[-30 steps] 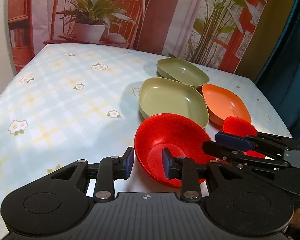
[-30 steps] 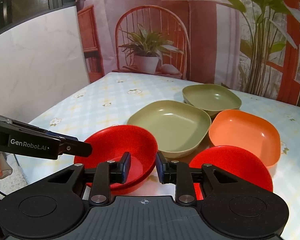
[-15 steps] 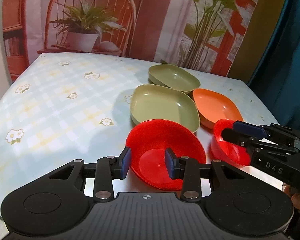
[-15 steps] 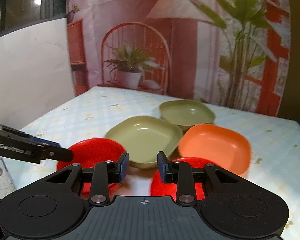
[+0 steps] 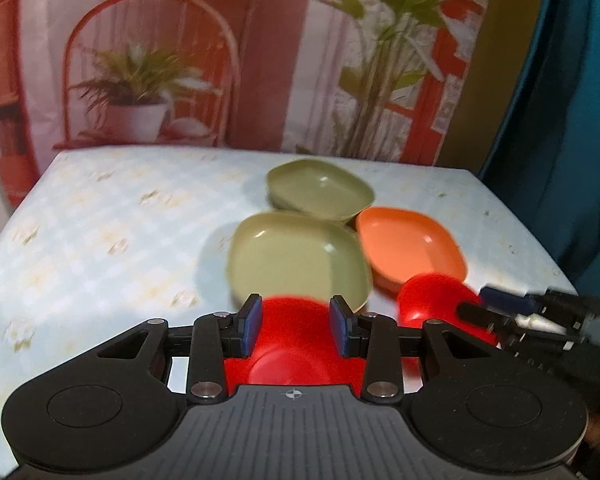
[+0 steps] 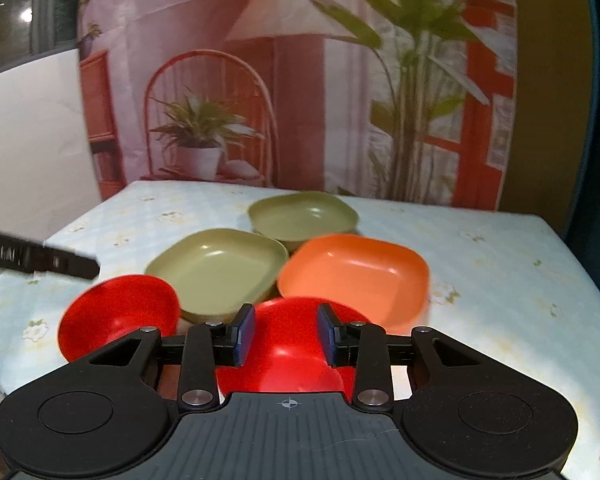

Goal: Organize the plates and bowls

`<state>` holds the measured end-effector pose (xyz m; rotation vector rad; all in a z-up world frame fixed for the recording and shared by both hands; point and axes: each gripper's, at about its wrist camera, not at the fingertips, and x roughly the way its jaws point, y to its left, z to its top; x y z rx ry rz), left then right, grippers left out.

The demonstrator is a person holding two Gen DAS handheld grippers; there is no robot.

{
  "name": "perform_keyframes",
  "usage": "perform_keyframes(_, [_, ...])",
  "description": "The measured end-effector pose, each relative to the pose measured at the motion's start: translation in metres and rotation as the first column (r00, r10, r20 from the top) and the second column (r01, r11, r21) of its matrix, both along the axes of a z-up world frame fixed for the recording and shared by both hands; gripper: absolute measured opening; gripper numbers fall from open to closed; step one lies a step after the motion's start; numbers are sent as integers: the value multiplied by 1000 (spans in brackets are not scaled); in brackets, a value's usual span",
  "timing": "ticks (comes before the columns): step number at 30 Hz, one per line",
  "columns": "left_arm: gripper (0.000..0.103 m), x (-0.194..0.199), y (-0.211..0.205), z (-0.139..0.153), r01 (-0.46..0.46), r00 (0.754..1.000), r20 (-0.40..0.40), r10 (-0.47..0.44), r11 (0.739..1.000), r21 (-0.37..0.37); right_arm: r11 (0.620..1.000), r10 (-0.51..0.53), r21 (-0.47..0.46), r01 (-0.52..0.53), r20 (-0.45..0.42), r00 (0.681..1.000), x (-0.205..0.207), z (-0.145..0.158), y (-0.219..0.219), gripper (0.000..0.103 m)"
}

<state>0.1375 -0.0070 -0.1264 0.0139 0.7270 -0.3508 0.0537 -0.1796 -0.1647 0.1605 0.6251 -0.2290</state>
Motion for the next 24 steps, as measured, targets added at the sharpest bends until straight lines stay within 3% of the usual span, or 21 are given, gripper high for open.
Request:
perform_keyframes(5, [39, 10, -41, 6, 79, 997, 10, -79, 997, -5, 999, -51, 18, 51, -9, 999, -6, -4, -11, 32])
perform_keyframes(11, [40, 14, -84, -21, 136, 988, -71, -134, 990, 23, 991, -131, 20, 131, -30, 991, -12, -13, -26, 34])
perform_keyframes(16, [40, 7, -85, -46, 135, 983, -128, -132, 991, 13, 982, -178, 54, 181, -49, 983, -18, -23, -38, 36])
perform_keyframes(24, [40, 9, -80, -57, 142, 976, -166, -141, 990, -4, 976, -169, 125, 178, -84, 982, -17, -36, -43, 36])
